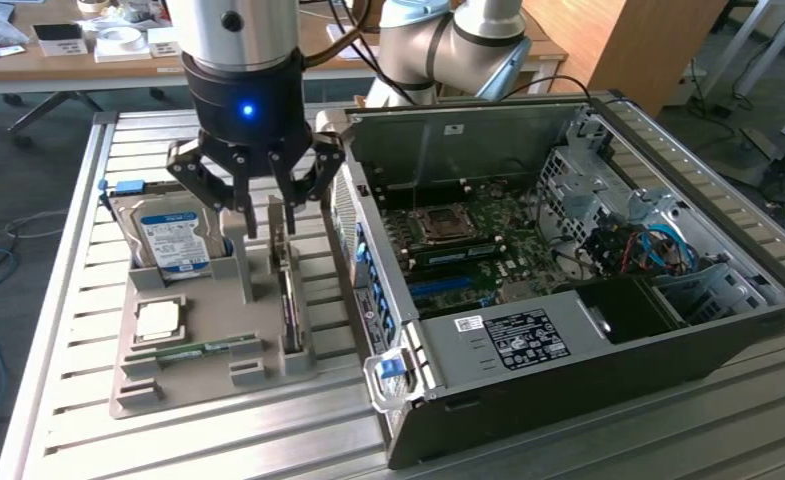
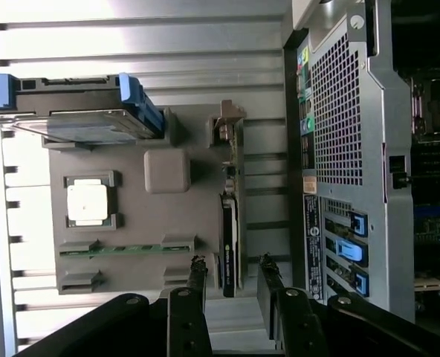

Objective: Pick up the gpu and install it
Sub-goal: 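Pick up the gpu and move the gpu toward the slot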

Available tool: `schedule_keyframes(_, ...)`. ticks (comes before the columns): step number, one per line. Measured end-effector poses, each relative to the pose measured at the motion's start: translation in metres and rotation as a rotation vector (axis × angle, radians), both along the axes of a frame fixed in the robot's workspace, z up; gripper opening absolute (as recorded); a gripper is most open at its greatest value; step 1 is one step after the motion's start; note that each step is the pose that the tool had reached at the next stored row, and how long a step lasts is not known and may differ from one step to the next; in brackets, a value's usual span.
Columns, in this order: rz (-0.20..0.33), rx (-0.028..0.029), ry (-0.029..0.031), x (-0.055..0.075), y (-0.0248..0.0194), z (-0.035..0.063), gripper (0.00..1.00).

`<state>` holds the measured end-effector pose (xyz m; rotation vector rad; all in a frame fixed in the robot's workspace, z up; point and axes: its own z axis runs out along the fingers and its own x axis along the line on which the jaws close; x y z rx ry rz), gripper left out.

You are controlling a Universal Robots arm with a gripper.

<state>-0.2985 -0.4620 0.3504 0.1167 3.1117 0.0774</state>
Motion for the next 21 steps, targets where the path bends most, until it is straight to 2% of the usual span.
schedule_keyframes(21,0.000,0.0001,-0.0001,0.0000,0.0000,-0.0091,0.42)
